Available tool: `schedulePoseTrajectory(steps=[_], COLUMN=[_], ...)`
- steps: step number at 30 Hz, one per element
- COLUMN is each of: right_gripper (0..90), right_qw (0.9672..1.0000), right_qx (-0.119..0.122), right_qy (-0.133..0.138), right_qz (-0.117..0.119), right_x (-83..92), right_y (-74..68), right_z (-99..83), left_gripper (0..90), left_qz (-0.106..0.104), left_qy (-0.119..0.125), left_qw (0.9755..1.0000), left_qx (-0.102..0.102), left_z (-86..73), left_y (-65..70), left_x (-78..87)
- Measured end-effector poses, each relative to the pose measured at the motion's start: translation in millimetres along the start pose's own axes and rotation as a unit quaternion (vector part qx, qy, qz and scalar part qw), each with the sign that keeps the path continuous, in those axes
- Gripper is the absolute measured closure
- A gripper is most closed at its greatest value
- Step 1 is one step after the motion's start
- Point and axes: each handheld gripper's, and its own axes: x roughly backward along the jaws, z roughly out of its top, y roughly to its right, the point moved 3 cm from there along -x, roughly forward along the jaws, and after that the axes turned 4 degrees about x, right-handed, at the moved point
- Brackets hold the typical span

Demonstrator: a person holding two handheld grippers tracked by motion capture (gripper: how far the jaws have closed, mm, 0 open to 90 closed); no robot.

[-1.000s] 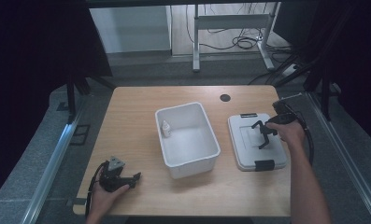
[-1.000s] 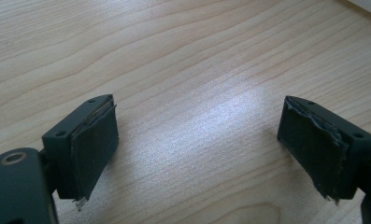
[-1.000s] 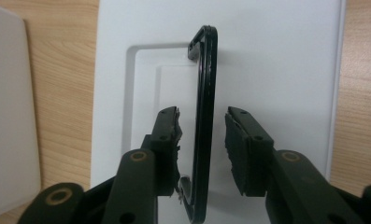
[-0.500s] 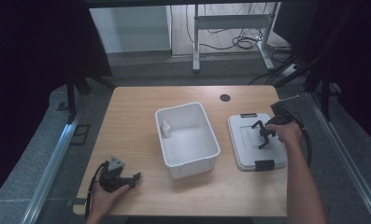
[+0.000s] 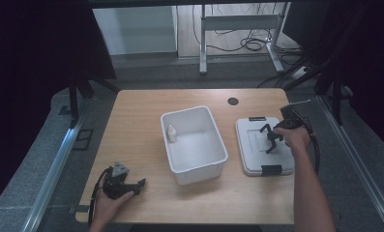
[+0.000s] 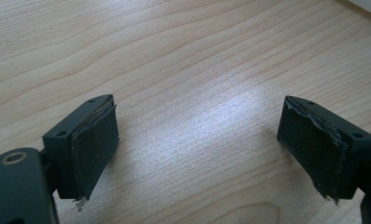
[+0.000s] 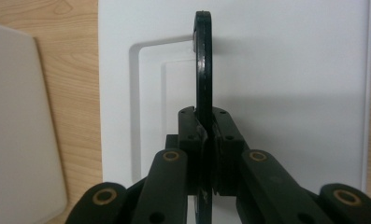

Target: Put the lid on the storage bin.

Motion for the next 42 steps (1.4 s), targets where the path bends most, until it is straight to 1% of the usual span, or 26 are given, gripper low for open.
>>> schedulePoseTrajectory(steps=[6,7,11,14,17,20,25,28,32,42], right_gripper=[84.7,84.7,84.6,84.7,84.7,84.7,84.6,84.7,84.6,84.6], right_qw=[0.9999,0.9998,0.9996,0.9993,0.9992,0.9991,0.9991,0.9988,0.9988,0.9980], right_qx=[-0.005,-0.004,0.004,0.005,0.008,0.010,0.015,0.015,0.019,0.026], right_qy=[0.012,0.013,0.025,0.030,0.032,0.034,0.033,0.037,0.035,0.050], right_qz=[0.010,0.013,0.013,0.022,0.020,0.024,0.022,0.028,0.028,0.028], right_x=[8.5,12.8,23.8,31.6,38.0,42.9,48.7,51.1,53.0,65.9], right_y=[-5.6,-7.8,-12.5,-14.9,-16.5,-17.8,-19.8,-20.9,-23.2,-31.9], right_z=[-1.0,-1.4,-1.4,-1.9,-3.1,-4.3,-5.3,-6.0,-6.2,-4.8], left_gripper=[12.6,12.6,12.6,12.6,12.6,12.6,12.6,12.6,12.6,12.6], left_qz=[0.000,0.000,0.000,0.000,0.000,0.000,0.000,0.000,0.000,0.000], left_qy=[0.000,0.000,-0.001,-0.001,0.000,0.000,0.000,0.000,0.000,0.000], left_qw=[1.0000,1.0000,1.0000,1.0000,1.0000,1.0000,1.0000,1.0000,1.0000,1.0000], left_qx=[0.000,0.000,0.000,0.000,0.000,0.000,0.000,0.000,0.000,0.000], left_z=[0.0,0.0,0.0,0.0,0.0,0.0,0.0,0.0,0.0,0.0], left_y=[0.0,0.0,0.0,0.0,0.0,0.0,0.0,0.0,0.0,0.1], left_x=[0.0,0.1,0.1,0.1,0.1,0.1,0.0,0.0,0.0,0.0])
